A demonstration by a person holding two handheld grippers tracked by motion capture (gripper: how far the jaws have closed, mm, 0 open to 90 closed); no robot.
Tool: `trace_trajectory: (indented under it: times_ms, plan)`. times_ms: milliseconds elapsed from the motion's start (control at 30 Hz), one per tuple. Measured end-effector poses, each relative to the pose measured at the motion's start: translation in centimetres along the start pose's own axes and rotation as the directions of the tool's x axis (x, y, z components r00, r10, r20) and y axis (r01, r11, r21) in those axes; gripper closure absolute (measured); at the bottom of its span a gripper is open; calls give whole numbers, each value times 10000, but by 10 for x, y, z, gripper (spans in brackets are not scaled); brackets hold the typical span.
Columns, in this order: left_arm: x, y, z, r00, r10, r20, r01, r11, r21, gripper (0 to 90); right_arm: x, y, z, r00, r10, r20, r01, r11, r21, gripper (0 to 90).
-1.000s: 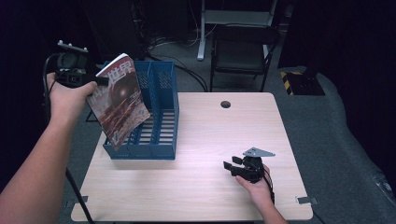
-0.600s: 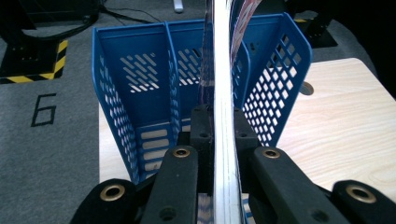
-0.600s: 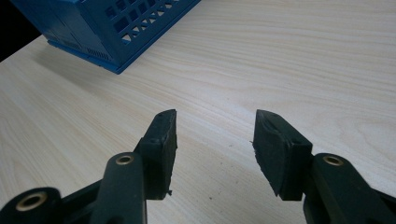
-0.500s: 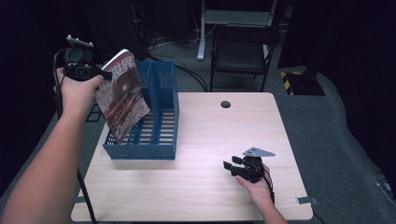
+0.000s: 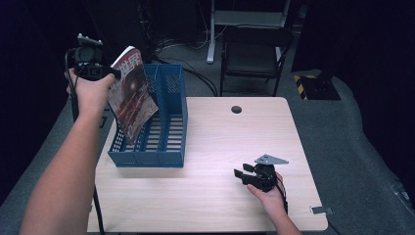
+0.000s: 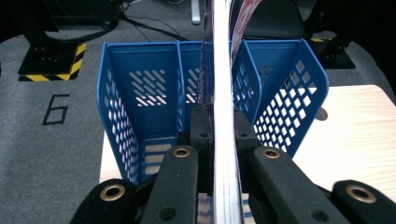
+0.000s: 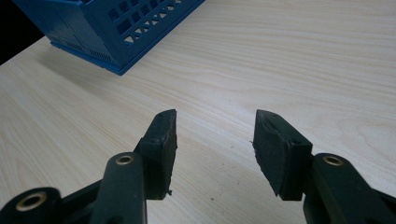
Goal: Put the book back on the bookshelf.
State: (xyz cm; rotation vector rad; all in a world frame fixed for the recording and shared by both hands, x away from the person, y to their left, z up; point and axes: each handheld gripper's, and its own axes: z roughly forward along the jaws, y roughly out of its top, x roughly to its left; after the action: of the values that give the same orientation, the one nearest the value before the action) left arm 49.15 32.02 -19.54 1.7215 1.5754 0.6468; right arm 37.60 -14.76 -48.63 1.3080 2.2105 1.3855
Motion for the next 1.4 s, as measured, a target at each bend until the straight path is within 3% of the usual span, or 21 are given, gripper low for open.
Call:
trace_trajectory:
  times_ms: [200, 433, 1400]
  plan:
    - [1, 0, 12, 9996, -228, -180, 229, 9997, 83, 840, 1, 0, 1, 10000, -100, 4, 100, 9999, 25, 492]
    - [-2, -1, 19, 9993, -358, -86, 359, 9993, 84, 840, 2, 0, 2, 9999, -120, -18, 120, 9999, 22, 492]
    - [-9, -22, 55, 9995, -326, 13, 325, 9980, 538, 839, 2, 0, 2, 9999, -115, -49, 115, 9999, 27, 492]
